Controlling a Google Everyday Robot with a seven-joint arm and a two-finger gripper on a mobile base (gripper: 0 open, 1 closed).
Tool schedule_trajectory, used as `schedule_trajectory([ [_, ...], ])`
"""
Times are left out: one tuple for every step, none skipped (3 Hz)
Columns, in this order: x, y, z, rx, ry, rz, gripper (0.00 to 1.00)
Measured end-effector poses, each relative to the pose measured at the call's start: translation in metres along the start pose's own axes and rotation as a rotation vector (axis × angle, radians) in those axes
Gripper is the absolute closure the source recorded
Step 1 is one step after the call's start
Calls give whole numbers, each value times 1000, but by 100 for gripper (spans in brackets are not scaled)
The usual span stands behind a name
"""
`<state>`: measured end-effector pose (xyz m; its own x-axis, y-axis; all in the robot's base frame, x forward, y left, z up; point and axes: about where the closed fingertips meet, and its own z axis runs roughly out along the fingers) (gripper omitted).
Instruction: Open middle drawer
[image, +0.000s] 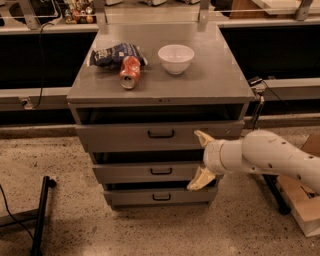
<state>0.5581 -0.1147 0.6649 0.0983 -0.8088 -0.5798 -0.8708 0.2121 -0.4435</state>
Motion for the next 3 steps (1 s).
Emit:
schedule_trajectory([
  [5,8,9,-18,-9,-50,0],
  [5,8,9,-18,-9,-51,0],
  [9,23,24,-47,21,-98,0],
])
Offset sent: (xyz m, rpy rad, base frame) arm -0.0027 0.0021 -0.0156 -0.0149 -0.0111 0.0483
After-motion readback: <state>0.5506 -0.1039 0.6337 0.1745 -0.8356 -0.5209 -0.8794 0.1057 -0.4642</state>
